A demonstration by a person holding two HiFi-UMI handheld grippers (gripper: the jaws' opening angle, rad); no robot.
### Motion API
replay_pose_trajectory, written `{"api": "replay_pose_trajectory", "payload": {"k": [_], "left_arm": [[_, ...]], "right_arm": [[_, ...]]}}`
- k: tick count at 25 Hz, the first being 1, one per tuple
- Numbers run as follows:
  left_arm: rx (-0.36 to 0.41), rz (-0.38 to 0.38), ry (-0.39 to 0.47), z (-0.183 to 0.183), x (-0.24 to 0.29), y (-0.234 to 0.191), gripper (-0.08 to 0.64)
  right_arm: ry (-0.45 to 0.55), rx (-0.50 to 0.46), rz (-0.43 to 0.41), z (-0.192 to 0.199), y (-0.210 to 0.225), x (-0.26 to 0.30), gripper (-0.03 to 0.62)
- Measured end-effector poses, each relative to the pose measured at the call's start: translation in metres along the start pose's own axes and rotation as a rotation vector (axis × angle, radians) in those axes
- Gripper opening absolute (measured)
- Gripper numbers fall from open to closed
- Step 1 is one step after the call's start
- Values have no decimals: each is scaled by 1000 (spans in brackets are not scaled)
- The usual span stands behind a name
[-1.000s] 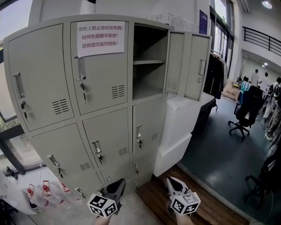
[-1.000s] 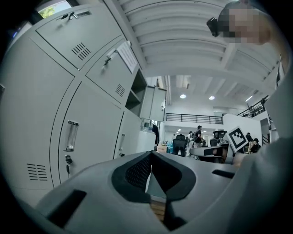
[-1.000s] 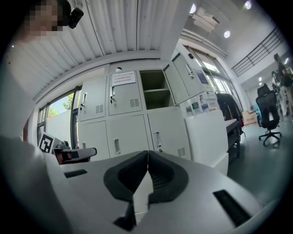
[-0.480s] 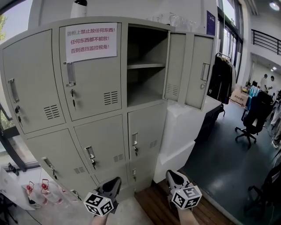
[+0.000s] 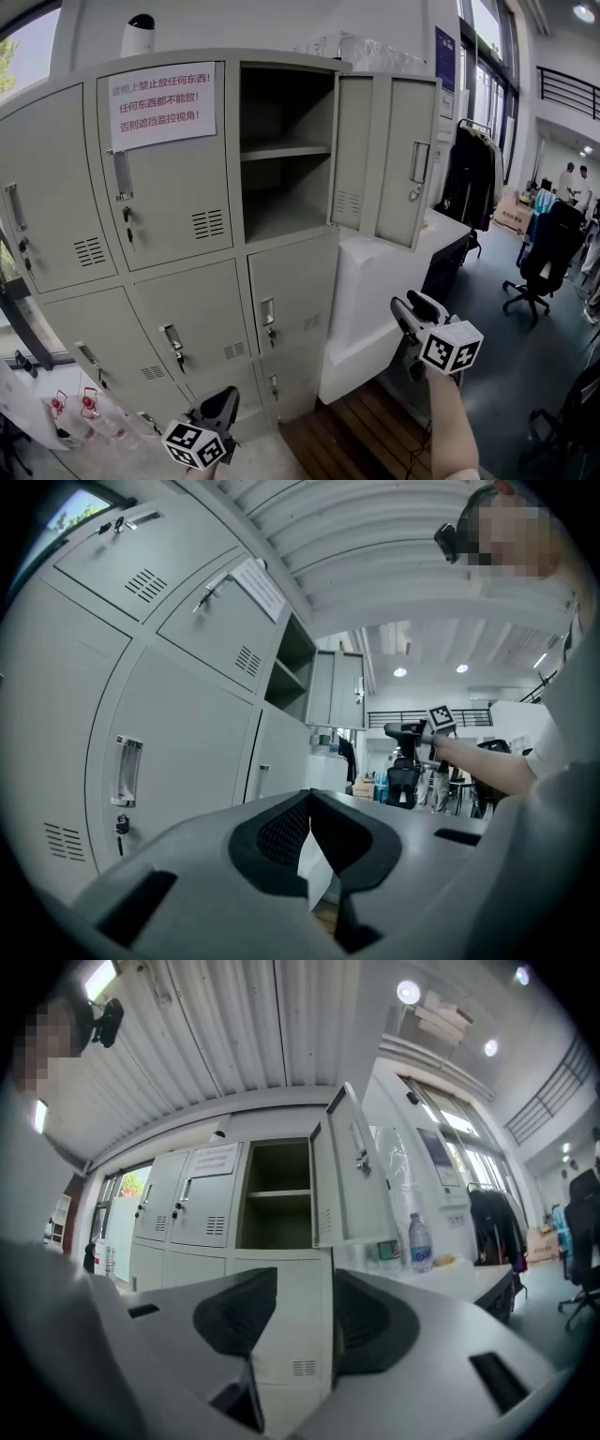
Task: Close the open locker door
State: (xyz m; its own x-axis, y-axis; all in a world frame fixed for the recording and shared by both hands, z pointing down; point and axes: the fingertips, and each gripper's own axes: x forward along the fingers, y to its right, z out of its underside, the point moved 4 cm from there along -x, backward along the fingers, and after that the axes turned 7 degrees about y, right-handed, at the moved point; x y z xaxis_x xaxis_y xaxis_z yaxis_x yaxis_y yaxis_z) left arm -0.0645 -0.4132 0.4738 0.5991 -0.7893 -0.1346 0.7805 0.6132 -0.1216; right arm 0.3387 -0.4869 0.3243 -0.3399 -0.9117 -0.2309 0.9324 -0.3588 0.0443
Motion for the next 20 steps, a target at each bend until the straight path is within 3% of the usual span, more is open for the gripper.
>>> {"api": "replay_pose_trajectory", "payload": {"k": [5,9,20], "left_arm": [[10,-51,-14,3,-2,-1,8],[23,-75,-19,1,-3,0,8],[24,-76,-26,3,2,7,8]], "right_arm": [[33,-84,29,-48,66,40,145],[43,-86,36,-71,100,68,138],[-34,-78,-28,-79,115,110,147]]}}
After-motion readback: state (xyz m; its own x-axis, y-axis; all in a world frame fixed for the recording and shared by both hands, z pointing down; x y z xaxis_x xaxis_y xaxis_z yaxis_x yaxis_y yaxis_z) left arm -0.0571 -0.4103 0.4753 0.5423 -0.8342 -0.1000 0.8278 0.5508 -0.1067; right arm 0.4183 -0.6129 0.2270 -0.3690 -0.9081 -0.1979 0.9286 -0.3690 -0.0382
